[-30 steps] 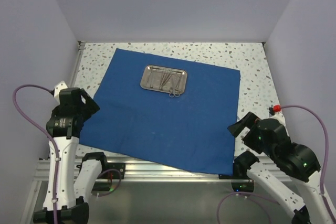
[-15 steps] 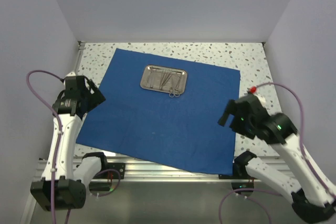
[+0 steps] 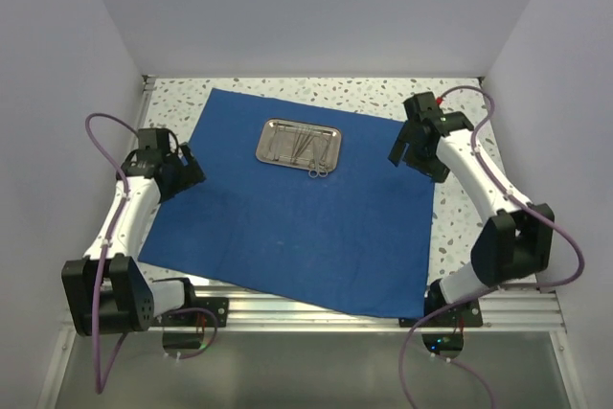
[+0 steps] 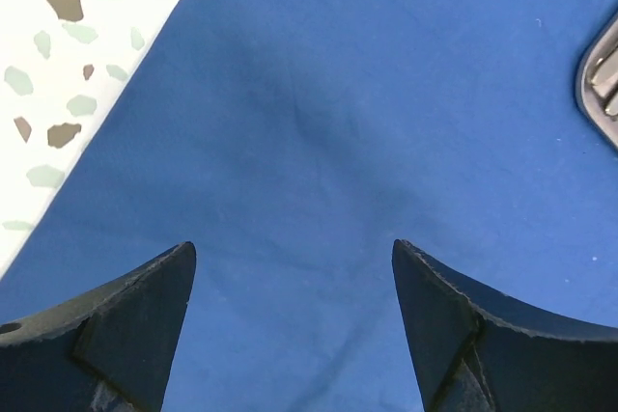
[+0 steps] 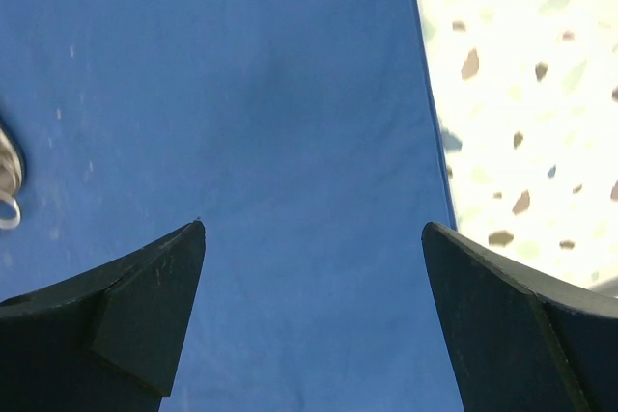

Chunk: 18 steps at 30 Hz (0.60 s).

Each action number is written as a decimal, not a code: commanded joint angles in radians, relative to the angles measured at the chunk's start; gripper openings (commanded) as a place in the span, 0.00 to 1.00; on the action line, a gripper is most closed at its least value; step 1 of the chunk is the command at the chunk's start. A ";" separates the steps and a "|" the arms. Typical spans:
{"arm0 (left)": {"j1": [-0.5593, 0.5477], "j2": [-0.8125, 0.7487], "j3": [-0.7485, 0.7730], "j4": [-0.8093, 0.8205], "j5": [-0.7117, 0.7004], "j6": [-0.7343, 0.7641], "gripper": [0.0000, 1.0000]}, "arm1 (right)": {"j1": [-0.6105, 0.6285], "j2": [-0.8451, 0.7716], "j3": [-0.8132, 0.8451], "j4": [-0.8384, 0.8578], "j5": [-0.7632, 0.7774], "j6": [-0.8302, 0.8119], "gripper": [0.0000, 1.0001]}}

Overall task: Open and lay out the surgical kit
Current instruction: Open the surgical kit at the center of the board.

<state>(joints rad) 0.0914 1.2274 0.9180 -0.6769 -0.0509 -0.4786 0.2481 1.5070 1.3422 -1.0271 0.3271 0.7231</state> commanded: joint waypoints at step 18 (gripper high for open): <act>0.004 0.173 0.088 0.051 -0.047 0.025 0.84 | -0.291 0.591 0.299 0.225 -0.111 -0.113 0.92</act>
<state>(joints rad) 0.0914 1.3666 0.9501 -0.6376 -0.0723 -0.4515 -0.0467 2.0537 1.5875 -0.8516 0.2584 0.6262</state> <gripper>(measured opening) 0.841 0.939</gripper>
